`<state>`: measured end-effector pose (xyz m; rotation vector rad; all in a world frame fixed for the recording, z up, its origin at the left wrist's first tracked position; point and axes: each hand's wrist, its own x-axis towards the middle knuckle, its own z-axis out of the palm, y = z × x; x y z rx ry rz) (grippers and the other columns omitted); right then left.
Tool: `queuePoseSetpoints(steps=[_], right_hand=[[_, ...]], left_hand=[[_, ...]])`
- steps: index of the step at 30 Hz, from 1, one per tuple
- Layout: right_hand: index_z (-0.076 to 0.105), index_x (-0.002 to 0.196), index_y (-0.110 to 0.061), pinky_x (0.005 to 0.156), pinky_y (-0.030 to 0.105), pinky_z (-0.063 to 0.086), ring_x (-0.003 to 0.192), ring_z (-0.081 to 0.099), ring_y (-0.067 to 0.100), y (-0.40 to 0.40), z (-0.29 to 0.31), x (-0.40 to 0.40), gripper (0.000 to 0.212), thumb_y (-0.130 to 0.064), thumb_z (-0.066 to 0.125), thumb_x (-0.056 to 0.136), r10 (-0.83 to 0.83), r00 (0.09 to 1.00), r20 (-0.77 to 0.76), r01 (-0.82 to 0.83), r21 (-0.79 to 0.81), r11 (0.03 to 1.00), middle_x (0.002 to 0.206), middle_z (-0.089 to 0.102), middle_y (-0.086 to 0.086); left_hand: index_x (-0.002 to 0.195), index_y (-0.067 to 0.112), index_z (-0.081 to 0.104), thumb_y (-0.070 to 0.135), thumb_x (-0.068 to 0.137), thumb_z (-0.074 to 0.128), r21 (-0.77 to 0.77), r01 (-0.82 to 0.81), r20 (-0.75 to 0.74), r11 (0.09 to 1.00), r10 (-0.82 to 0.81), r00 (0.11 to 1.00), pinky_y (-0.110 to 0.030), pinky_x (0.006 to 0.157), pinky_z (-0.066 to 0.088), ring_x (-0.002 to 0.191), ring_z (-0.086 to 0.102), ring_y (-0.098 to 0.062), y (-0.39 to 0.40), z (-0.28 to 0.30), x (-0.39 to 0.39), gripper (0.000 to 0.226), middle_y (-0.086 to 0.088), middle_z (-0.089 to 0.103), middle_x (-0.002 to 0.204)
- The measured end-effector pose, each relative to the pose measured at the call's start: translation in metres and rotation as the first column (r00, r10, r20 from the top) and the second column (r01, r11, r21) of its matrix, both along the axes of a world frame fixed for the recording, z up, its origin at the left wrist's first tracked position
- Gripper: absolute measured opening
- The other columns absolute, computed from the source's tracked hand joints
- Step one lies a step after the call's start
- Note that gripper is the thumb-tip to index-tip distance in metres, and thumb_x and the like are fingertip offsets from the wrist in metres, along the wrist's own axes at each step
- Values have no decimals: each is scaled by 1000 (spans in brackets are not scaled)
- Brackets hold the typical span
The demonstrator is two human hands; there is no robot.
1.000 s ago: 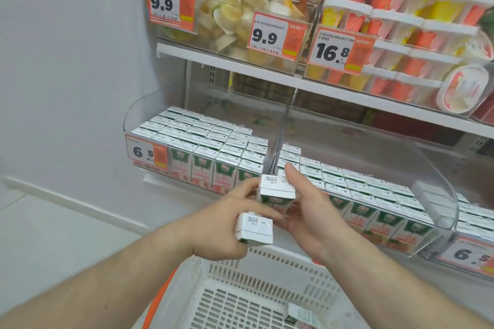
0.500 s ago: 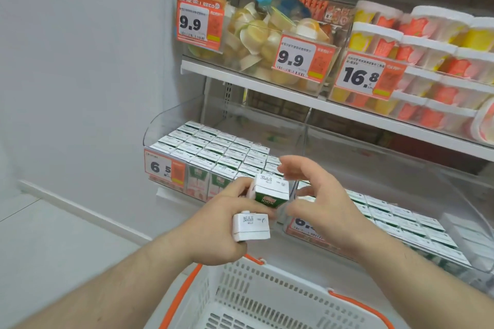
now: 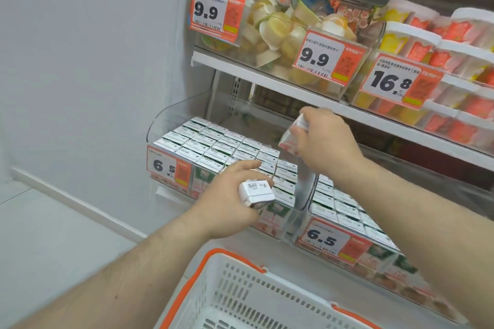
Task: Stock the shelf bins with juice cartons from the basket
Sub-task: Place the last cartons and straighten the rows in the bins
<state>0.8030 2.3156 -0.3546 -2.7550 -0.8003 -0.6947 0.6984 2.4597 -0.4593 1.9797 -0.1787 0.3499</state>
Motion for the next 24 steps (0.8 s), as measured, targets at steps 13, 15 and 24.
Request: queuePoseSetpoints(steps=[13, 15, 24], right_hand=[[47, 67, -5, 46, 28, 39, 59, 51, 21, 43, -23, 89, 24, -10, 45, 91, -336, 834, -438, 296, -160, 942, 65, 50, 7], [46, 69, -4, 53, 32, 47, 71, 58, 27, 47, -24, 91, 28, -13, 44, 96, -343, 786, -514, 317, -142, 938, 69, 49, 9], [51, 104, -4, 98, 45, 48, 82, 48, 23, 52, -39, 92, 16, -5, 49, 88, -267, 612, -745, 306, -89, 948, 84, 42, 7]], left_hand=[[102, 31, 69, -11, 61, 69, -167, -68, -126, 984, 47, 991, -14, 81, 44, 112, 51, 7, 9, -14, 12, 58, 20, 57, 118], [101, 31, 69, -9, 58, 72, -136, -56, -130, 989, 38, 991, -9, 82, 42, 111, 50, 9, 11, -14, 12, 59, 21, 57, 117], [92, 46, 61, -7, 59, 71, -68, -64, -112, 996, 56, 992, -24, 100, 37, 121, 41, 0, 7, -11, 17, 64, 26, 54, 116]])
